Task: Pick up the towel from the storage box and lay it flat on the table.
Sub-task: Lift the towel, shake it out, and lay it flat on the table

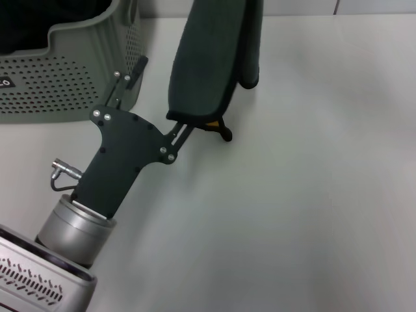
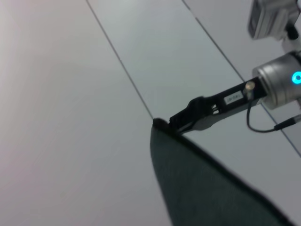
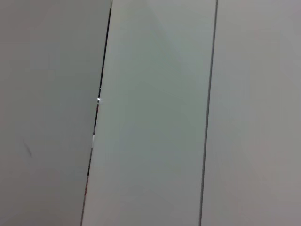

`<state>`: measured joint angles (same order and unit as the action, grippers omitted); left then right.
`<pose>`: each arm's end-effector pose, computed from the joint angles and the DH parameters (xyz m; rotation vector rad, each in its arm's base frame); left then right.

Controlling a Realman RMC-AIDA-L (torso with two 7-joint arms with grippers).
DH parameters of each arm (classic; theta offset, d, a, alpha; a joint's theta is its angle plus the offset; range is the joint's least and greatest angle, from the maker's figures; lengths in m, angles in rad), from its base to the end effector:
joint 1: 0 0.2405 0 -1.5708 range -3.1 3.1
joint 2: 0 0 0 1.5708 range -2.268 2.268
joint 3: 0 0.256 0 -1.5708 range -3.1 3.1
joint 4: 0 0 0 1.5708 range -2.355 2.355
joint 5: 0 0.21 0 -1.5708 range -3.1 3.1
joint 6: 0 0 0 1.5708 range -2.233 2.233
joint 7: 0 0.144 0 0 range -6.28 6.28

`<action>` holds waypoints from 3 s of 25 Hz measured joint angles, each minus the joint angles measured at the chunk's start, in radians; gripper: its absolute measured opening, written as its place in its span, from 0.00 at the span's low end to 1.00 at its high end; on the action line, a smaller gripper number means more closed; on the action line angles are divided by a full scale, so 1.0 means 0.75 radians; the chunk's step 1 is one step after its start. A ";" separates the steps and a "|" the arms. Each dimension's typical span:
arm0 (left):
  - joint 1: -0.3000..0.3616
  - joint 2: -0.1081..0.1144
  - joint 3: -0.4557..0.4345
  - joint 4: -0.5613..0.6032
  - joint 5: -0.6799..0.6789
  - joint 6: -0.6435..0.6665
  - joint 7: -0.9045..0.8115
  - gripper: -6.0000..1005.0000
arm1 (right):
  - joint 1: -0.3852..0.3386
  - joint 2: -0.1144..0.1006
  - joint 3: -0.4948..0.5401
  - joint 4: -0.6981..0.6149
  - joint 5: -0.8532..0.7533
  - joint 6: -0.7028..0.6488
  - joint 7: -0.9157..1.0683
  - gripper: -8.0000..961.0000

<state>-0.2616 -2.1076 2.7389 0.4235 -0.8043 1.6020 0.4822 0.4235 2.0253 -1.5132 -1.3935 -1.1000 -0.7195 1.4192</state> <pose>-0.2318 0.2320 -0.0691 -1.7165 0.2176 -0.8513 0.0609 0.3842 0.0628 -2.1876 0.0717 1.0940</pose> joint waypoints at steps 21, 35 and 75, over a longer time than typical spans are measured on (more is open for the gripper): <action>-0.015 0.000 0.016 -0.002 0.024 0.032 -0.045 0.69 | 0.105 0.003 0.018 0.215 0.004 -0.011 0.000 0.03; -0.015 0.000 0.020 -0.019 0.057 0.073 -0.054 0.50 | 0.102 0.003 0.022 0.236 0.012 -0.007 -0.001 0.03; -0.094 0.000 0.031 -0.001 0.097 -0.159 0.237 0.35 | 0.235 0.003 -0.016 0.220 0.162 -0.117 0.000 0.03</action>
<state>-0.3320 -2.1077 2.7618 0.4224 -0.7315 1.4824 0.6600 0.5994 2.0278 -1.5254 -1.2288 -0.9782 -0.8073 1.4188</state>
